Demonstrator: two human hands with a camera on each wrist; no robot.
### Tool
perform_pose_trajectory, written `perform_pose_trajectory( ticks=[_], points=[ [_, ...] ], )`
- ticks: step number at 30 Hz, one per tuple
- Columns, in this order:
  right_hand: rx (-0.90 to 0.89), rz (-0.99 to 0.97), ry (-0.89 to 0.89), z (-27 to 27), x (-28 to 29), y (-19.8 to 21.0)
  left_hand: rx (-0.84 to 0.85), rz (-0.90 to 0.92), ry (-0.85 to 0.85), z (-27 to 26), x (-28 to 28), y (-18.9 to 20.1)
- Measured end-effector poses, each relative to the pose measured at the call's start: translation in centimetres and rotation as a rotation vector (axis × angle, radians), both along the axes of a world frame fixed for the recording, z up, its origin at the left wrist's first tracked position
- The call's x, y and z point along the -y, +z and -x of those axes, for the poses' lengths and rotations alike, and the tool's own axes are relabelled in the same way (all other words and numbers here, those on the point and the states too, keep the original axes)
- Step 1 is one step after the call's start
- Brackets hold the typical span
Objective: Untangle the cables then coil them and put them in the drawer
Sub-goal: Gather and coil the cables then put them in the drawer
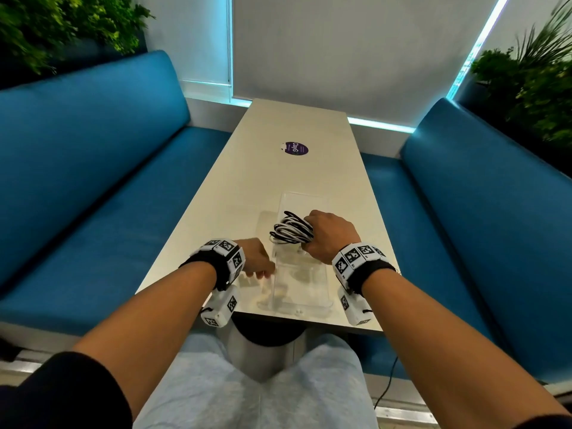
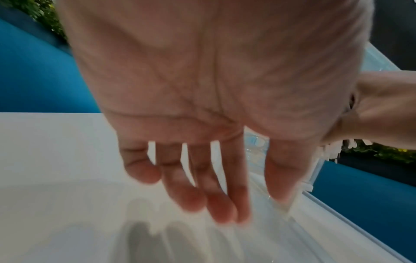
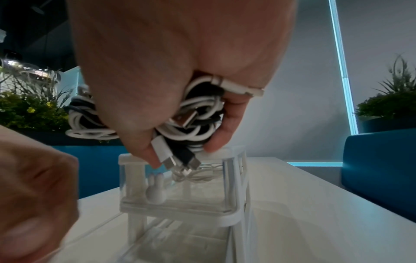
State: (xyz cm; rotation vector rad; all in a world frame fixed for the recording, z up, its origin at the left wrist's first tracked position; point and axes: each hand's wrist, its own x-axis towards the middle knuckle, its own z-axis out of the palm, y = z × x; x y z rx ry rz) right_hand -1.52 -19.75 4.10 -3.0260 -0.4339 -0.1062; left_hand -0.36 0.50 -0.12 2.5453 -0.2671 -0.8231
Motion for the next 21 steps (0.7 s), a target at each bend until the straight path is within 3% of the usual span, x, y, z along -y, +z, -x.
perform_pose_trajectory(
  ticks=[4,6,7,9,11,15,18,21],
  points=[
    [0.025,-0.071,-0.003,0.9,-0.1,0.0,0.557,0.183,0.278,-1.2,-0.2,-0.8],
    [0.007,-0.181,0.008,1.8,-0.5,0.2,0.723,0.324,0.234,-2.3,-0.4,-1.1],
    [-0.024,-0.239,0.014,2.3,-0.7,0.3,0.757,0.333,0.126,-2.8,-0.5,-1.3],
    [-0.106,-0.291,0.006,3.3,-1.4,0.2,0.707,0.246,-0.114,-3.4,-0.3,-1.8],
    [-0.204,-0.267,-0.035,3.9,-1.9,-0.4,0.635,0.121,-0.237,-2.8,0.0,-2.0],
    [-0.391,-0.075,-0.144,4.2,-1.6,-2.4,0.601,0.059,-0.229,-1.3,0.1,-1.6],
    [-0.393,0.117,-0.221,4.3,-1.1,-2.9,0.531,0.157,-0.177,-1.3,0.5,-0.8],
    [-0.364,0.128,-0.252,4.2,-1.6,-3.1,0.47,0.208,-0.133,-0.9,1.1,-0.3]
  ],
)
